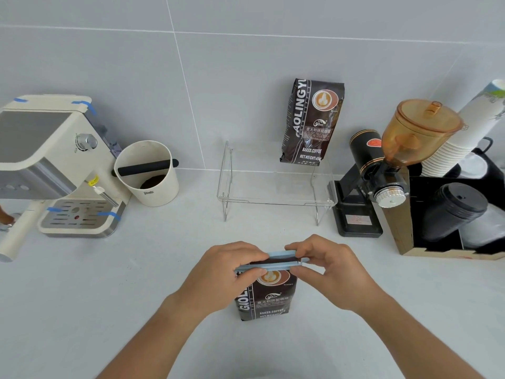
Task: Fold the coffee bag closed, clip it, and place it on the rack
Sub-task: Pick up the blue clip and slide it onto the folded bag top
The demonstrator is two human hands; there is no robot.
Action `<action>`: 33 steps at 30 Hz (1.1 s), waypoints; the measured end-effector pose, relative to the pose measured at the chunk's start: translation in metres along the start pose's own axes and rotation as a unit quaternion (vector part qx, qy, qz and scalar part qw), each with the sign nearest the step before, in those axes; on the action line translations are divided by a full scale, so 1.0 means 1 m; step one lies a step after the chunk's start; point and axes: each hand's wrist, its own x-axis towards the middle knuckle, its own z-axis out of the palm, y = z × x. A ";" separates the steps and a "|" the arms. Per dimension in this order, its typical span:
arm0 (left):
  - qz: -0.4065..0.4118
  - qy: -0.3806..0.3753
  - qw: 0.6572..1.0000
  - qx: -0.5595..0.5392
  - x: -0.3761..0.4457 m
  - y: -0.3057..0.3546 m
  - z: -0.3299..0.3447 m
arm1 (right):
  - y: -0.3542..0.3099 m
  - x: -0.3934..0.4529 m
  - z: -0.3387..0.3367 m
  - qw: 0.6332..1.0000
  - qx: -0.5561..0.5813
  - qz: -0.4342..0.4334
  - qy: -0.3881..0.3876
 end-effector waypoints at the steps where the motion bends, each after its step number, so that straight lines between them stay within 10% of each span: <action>1: 0.001 0.002 1.000 0.000 0.000 0.000 0.000 | 0.001 0.000 0.001 1.000 0.012 0.005 0.005; 33: 0.018 0.014 1.000 0.003 0.000 -0.001 0.004 | 0.032 -0.002 0.033 0.965 0.248 0.063 0.053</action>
